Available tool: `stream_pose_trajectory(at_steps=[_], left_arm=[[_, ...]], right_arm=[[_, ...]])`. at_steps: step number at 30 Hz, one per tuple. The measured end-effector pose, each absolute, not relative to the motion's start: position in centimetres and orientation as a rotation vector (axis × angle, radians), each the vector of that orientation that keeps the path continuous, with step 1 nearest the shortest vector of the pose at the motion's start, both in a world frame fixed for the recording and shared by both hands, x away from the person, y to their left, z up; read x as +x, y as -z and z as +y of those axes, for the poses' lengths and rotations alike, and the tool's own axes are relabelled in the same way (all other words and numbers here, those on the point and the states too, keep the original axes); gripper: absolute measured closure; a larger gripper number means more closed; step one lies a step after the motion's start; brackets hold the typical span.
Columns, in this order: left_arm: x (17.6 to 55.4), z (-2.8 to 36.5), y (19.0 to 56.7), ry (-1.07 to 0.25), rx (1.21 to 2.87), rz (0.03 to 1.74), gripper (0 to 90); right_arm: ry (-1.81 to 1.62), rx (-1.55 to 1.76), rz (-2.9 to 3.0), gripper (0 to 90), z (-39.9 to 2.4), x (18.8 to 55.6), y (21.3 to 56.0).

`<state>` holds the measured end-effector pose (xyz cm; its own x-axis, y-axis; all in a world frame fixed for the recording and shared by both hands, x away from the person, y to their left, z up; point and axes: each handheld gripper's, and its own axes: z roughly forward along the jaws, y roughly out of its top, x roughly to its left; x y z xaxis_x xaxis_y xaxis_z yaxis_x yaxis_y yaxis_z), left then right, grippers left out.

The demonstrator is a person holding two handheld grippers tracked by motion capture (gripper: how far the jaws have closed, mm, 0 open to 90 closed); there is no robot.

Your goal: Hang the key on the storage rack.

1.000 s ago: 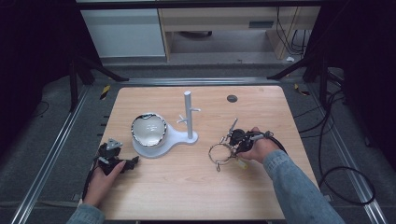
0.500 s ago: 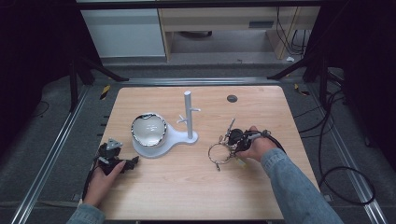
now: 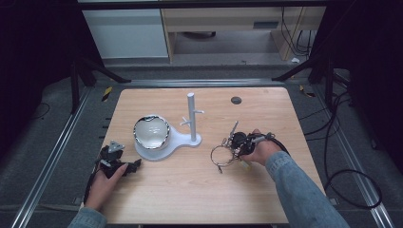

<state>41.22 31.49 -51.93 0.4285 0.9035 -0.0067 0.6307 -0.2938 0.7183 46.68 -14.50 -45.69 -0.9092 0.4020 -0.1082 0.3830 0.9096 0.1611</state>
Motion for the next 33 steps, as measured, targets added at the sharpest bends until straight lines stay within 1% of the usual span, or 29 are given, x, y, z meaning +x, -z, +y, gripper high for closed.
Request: stream_pose_trajectory(at_steps=[4, 8, 16, 33], left_arm=[[41.2, 31.5, 51.9, -0.538, 2.032, 1.289, 0.0], [41.2, 31.5, 51.9, -0.538, 2.032, 1.289, 0.0], [41.2, 31.5, 51.9, -0.538, 2.032, 1.289, 0.0], [41.2, 31.5, 51.9, -0.538, 2.032, 1.290, 0.0]], right_arm=[[-0.195, 0.591, 2.940, 83.7, -14.0, 46.8, 46.0], [-0.197, 0.590, 2.941, 86.3, -13.8, 47.0, 46.2], [-0.216, 0.626, 2.949, 88.2, -13.9, 47.2, 46.1], [-0.241, 0.648, 2.941, 88.6, -14.3, 47.1, 44.3]])
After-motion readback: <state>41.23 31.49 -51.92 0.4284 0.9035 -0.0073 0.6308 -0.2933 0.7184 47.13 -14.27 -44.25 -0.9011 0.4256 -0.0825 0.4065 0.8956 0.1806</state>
